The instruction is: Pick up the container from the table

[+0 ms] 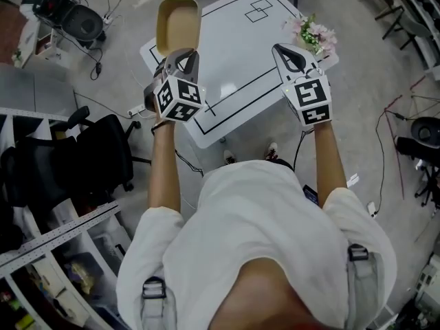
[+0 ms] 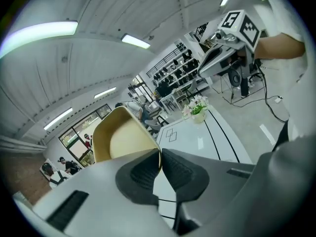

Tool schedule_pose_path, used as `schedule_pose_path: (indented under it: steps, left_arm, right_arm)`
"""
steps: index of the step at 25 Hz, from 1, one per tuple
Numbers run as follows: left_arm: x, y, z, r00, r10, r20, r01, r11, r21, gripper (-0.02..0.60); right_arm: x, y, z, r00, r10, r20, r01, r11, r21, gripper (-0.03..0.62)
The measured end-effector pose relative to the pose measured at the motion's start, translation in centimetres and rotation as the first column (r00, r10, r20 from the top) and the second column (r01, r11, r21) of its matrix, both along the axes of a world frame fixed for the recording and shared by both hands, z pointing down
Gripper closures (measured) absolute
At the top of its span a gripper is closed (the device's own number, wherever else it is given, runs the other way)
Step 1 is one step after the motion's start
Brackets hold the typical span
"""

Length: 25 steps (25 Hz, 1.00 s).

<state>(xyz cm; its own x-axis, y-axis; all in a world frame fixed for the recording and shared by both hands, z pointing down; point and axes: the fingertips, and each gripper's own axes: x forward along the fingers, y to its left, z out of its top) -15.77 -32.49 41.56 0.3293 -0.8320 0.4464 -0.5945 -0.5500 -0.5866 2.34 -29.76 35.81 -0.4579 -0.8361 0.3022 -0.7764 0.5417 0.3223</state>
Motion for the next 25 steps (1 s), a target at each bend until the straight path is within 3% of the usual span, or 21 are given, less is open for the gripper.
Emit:
schedule_pose_path:
  steps: [8, 13, 25]
  left_arm:
    - [1.9, 3.2, -6.9, 0.993, -0.015, -0.121, 0.029, 0.993, 0.115, 0.548]
    - [2.6, 4.1, -8.6, 0.98, -0.006, -0.199, 0.033, 0.99, 0.136, 0.548]
    - [3.4, 3.4, -8.9, 0.978, 0.003, -0.21, 0.028, 0.989, 0.147, 0.548]
  right_arm:
    - [2.2, 0.6, -4.0, 0.999, -0.042, 0.007, 0.042, 0.996, 0.073, 0.58]
    - [2.9, 0.6, -5.8, 0.998, -0.063, 0.012, 0.062, 0.993, 0.101, 0.58]
    - [3.1, -0.5, -5.4, 0.997, -0.079, -0.008, 0.08, 0.992, 0.093, 0.582]
